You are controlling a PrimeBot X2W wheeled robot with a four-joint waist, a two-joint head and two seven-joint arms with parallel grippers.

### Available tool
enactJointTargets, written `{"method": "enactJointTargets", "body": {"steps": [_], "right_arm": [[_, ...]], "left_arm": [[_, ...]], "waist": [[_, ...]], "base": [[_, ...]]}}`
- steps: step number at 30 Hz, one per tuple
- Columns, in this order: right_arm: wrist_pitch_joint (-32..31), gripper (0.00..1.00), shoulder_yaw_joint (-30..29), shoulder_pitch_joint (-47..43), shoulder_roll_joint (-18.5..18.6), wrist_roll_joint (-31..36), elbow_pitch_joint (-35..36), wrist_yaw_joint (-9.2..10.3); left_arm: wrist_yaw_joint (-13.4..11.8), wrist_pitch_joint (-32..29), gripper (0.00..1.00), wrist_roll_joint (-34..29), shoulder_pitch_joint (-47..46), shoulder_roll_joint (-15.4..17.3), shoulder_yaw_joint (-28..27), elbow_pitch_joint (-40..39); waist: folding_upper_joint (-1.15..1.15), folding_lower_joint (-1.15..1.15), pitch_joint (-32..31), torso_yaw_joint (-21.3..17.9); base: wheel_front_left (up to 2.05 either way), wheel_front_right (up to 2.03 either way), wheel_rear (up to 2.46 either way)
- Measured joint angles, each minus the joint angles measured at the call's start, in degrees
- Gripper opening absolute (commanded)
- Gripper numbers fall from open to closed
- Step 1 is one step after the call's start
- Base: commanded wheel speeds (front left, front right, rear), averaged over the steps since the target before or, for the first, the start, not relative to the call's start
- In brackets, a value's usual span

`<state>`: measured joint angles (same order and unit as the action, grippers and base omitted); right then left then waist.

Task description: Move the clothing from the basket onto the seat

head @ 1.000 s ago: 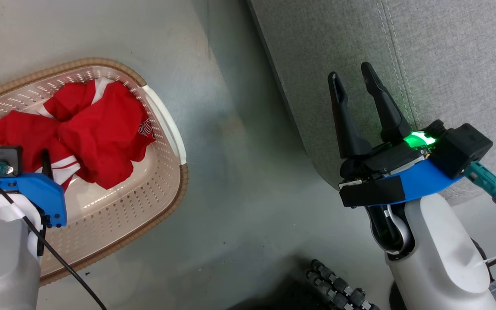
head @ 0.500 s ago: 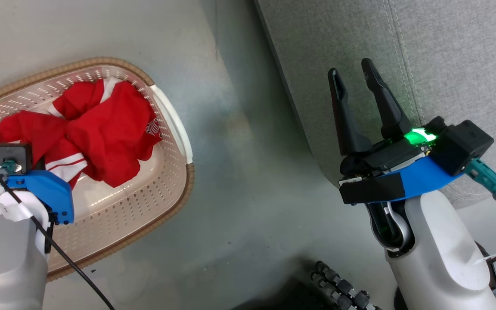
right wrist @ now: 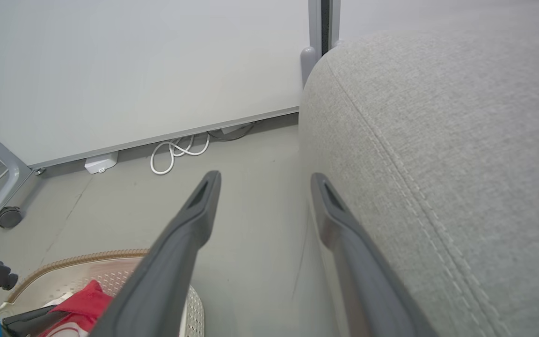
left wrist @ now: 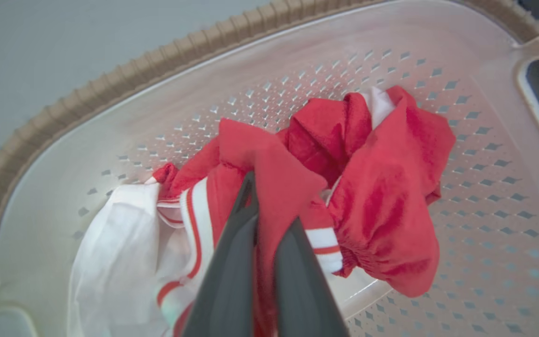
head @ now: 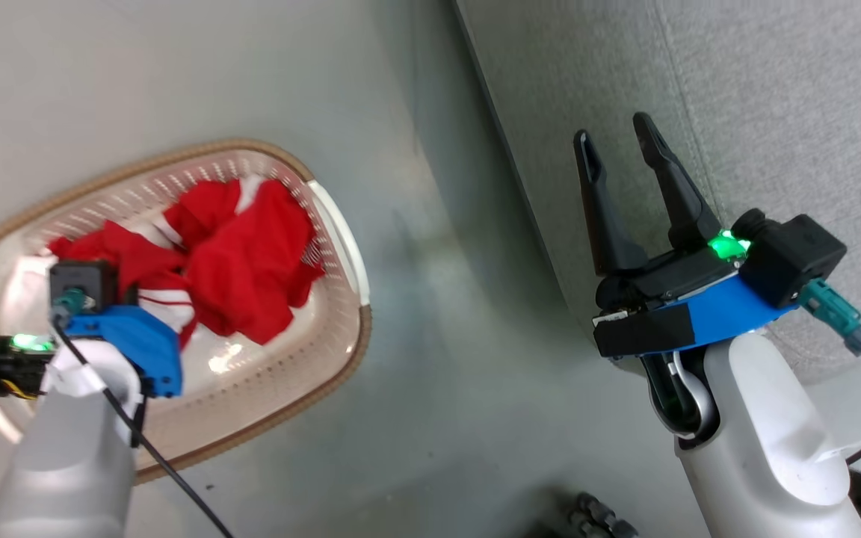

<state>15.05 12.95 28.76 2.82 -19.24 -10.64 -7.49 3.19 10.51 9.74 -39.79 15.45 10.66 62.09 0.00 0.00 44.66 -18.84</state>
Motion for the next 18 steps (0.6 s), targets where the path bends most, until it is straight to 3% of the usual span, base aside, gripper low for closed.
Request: {"method": "enactJointTargets", "body": {"steps": [13, 18], "right_arm": [[0.00, 1.00, -1.31, -6.99, -0.05, 5.65, -6.23, 0.00], [-0.01, 1.00, -1.92, -10.79, -0.05, 6.55, -8.71, 0.00]], "left_arm": [[3.23, 3.23, 0.00, 3.98, 3.90, -9.34, 1.53, 6.26], [3.90, 3.76, 0.00, 5.55, 5.25, -11.23, 3.05, 6.33]], "waist": [[0.00, -0.01, -17.37, 6.41], [0.00, -0.02, -25.39, 9.78]], "base": [[0.00, 0.00, 0.00], [0.00, 0.00, 0.00]]}}
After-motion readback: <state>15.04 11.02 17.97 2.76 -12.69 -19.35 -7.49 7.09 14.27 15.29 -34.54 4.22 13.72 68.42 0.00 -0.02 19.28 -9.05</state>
